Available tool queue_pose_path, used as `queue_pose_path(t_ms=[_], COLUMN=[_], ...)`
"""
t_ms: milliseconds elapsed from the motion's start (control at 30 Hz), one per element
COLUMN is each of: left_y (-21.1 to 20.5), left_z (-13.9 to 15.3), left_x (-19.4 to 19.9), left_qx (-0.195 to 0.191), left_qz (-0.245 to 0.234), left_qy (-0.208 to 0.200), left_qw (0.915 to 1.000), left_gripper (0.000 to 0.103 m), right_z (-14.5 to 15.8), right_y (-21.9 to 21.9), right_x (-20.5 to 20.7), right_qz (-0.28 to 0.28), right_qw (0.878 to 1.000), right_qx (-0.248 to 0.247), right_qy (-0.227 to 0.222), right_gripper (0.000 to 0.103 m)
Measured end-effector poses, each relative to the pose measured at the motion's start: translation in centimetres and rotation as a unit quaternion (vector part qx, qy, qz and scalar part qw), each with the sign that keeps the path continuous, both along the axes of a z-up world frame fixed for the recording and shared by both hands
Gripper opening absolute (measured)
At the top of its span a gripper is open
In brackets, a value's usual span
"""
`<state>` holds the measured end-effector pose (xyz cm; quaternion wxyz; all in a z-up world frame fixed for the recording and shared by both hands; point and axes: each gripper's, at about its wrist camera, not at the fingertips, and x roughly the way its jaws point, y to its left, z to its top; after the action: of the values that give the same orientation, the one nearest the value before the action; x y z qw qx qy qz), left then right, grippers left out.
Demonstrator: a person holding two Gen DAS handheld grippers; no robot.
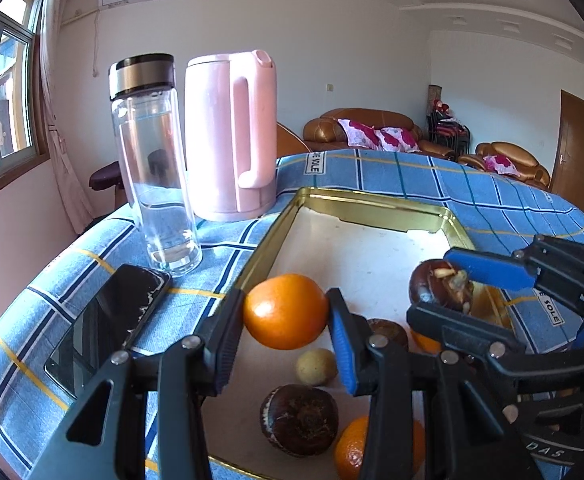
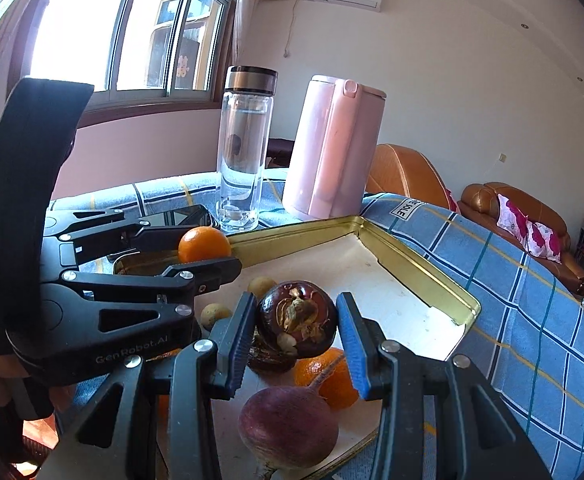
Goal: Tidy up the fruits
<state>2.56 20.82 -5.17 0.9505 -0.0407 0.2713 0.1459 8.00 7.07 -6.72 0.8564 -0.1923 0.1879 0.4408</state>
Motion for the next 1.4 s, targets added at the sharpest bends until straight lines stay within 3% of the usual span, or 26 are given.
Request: queue_pose_path(t_ms=[567, 767, 833, 967, 1033, 1400], left_y=[-0.2, -0.5, -1.0, -2.3, -2.9, -6.2], left_z=[-1.3, -0.5, 0.3, 2.2, 3.0, 5.4], left_x=[0.7, -0.5, -1.1, -2.4, -3.0, -4.5], left_qx=[0.009, 0.013, 0.017, 0.03, 0.035, 0.05], left_qz=[-0.007, -0.002, -0.005, -0.009, -0.009, -0.032], left_qy=[0.031, 0.014, -0.003, -0.037, -0.055, -0.093], left_qw=[0.9995, 0.9998, 0.9998, 0.9988, 0.9979, 0.9939], left_gripper=[0.044, 0.065, 0.075, 0.083, 0.097, 0.103], right_z=[-1.4, -1.0, -0.6, 0.5, 1.2, 4.2], right_y=[0.8, -0.5, -1.3, -3.5, -4.9, -10.5], right_x=[0.7, 0.3, -0.2, -1.3, -1.7, -2.5], right_qz=[0.01, -0.009, -0.014, -0.039, -0.061, -0.142], right_qw=[0.998, 0.999, 0.999, 0.999, 0.998, 0.986], right_qx=[-0.041, -0.028, -0.017, 0.0, 0.011, 0.074], right_qy=[0.04, 0.03, 0.024, -0.001, -0.016, -0.052], right_gripper=[0.045, 0.063, 0.064, 0.066, 0.068, 0.083])
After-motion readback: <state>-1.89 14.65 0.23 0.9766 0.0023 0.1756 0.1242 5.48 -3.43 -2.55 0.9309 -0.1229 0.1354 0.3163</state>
